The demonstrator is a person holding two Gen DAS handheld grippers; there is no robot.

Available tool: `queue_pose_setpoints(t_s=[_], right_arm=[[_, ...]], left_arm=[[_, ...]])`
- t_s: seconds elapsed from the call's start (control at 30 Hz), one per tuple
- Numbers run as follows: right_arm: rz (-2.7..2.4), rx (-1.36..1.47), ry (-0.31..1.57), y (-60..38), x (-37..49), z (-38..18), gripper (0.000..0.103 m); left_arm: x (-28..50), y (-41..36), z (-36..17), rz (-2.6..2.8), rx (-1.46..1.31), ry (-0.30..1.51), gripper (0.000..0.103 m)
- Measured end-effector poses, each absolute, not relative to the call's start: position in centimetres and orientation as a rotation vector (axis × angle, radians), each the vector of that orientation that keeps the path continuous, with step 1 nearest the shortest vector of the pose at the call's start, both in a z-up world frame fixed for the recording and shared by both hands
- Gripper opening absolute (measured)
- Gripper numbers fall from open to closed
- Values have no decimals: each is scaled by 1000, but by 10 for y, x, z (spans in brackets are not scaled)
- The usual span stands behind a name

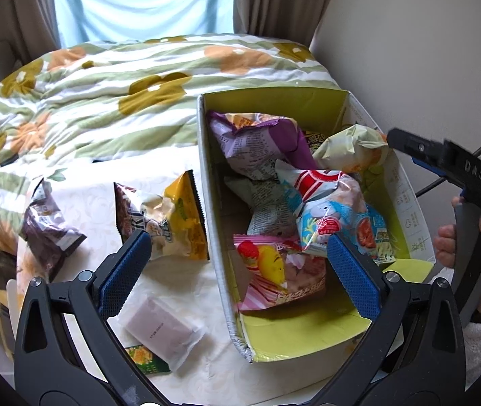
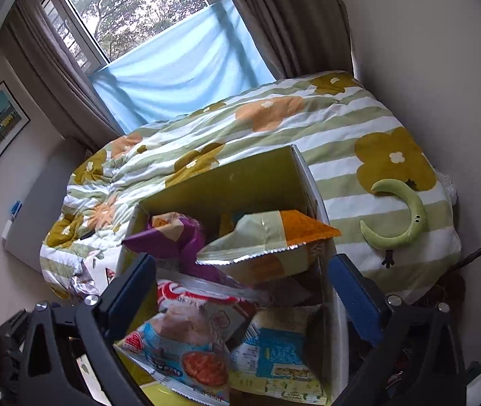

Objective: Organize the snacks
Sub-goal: 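Move both tools back toward the remaining snacks on the table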

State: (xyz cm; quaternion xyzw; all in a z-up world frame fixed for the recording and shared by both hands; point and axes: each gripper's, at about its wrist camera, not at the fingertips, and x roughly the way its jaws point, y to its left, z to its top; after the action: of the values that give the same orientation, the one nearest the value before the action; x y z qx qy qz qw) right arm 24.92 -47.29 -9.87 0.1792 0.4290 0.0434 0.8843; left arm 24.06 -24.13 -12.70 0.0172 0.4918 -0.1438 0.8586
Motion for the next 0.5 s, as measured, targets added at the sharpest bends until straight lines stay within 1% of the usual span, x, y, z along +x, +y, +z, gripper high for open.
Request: queue_pose_setpoints(t_s=[0.17,0.5], right_arm=[[78,345,906,-470,242,-99,102],[122,212,847,-454,224,-69,102]], left_arm=[[241,-241,-129,-303,23,1037,102],[224,-227,-111,-253,45,1003,102]])
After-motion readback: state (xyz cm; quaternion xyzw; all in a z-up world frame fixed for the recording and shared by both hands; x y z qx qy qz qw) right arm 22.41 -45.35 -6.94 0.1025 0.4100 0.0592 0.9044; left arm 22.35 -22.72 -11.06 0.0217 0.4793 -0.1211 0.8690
